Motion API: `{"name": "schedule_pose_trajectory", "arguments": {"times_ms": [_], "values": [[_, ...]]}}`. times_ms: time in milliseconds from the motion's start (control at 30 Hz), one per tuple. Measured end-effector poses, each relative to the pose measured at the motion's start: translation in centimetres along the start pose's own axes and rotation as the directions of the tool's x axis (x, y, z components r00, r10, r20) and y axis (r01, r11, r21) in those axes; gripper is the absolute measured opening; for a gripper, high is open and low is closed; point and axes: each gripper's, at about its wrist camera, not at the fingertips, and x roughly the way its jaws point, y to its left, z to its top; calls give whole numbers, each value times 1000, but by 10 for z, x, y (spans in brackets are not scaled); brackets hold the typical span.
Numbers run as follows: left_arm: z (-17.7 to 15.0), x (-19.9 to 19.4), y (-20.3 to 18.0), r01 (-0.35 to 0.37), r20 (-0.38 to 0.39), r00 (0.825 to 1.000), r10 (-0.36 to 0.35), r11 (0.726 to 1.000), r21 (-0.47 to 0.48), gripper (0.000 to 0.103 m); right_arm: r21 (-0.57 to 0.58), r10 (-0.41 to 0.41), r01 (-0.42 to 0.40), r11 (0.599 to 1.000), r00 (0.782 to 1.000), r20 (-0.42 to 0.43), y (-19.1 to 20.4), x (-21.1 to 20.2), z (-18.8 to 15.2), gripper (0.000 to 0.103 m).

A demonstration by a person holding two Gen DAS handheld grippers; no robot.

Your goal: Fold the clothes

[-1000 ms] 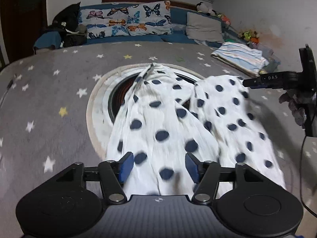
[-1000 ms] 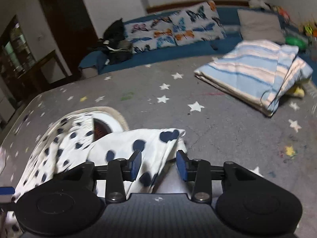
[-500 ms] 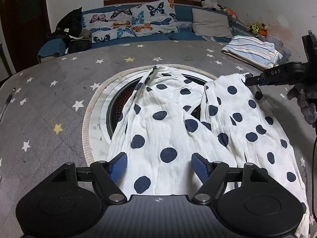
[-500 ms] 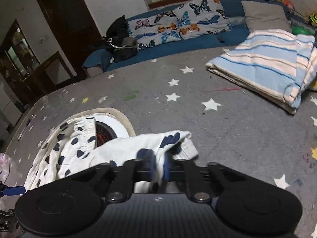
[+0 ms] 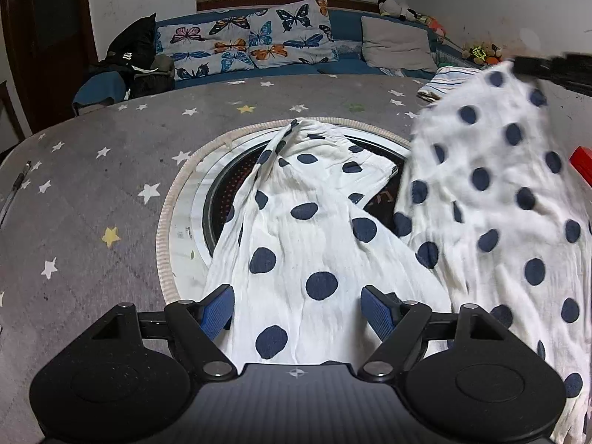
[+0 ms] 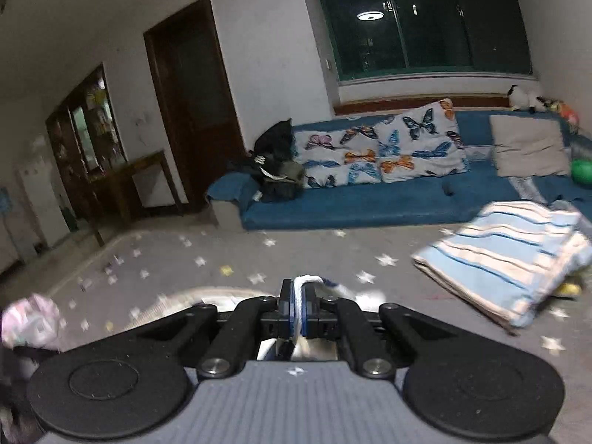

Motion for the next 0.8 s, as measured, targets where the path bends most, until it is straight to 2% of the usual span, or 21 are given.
{"name": "schedule_pose_trajectory", "arguments": {"times_ms": [67, 100, 133, 167, 200, 267, 333, 433, 533, 667, 800], "values": [[-1, 1, 1, 0, 0, 1000, 0, 1000, 0, 78, -12, -81, 80, 997, 994, -77, -10, -2, -10, 6], [-1, 1, 1, 1, 0, 1000, -1, 1000, 1, 78, -17, -128, 127, 992, 984, -127, -15, -1, -15, 10], [-1, 1, 1, 2, 1, 1000, -2, 1000, 1, 79, -10, -197, 200, 980, 955, -221, -27, 4, -26, 11], [-1, 1, 2, 3, 2, 1000, -3, 1000, 2, 79, -7, -244, 252, 968, 933, -265, -34, 6, -34, 11], [-1, 1, 2, 3, 3, 1000, -3, 1000, 4, 79, -15, -275, 283, 959, 917, -288, -39, 6, -40, 12], [0, 1, 3, 0, 3, 1000, 0, 1000, 7, 79, -30, -306, 311, 950, 904, -299, -43, 5, -44, 13], [2, 2, 3, -3, 3, 1000, 3, 1000, 10, 79, -38, -314, 317, 948, 906, -283, -40, 8, -41, 17], [8, 3, 4, -5, 8, 1000, 5, 1000, 12, 79, -44, -314, 314, 948, 914, -257, -37, 16, -36, 18], [18, 5, 2, -2, 23, 1000, 1, 1000, 14, 79, -31, -271, 273, 961, 924, -271, -37, 36, -36, 22], [34, 11, 0, 5, 43, 999, -6, 1000, 15, 79, -3, -232, 246, 969, 913, -335, -38, 82, -45, 23], [46, 23, 6, 6, 42, 999, -6, 1000, -3, 79, -30, -261, 265, 964, 911, -318, -34, 112, -44, 29]]}}
